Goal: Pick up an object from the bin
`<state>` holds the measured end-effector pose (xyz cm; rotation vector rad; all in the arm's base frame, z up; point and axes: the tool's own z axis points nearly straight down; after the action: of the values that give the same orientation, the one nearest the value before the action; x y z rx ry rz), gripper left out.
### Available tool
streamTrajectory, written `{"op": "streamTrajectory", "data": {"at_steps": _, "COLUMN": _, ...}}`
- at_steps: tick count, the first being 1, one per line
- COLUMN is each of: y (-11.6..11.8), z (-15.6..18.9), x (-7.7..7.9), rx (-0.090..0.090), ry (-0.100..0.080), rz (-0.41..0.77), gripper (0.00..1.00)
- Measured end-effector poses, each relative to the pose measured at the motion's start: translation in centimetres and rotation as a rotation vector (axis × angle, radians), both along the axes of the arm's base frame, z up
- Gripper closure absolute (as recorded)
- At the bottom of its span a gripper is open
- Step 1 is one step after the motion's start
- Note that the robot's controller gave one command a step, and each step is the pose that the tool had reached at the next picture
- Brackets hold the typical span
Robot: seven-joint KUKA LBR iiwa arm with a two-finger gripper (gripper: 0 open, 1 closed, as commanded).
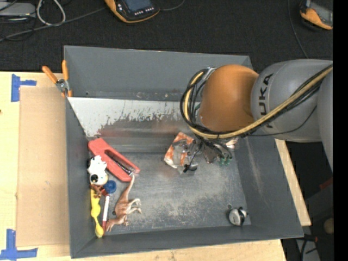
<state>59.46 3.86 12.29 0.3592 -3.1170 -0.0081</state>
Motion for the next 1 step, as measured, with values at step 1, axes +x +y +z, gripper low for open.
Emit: {"op": "streamTrajectory", "data": {"at_steps": 1, "y": -2.80, "z": 1.88, "x": -1.41, "rx": 0.001, "ry": -0.016, "rz": 0.191, "gripper": 1.00}}
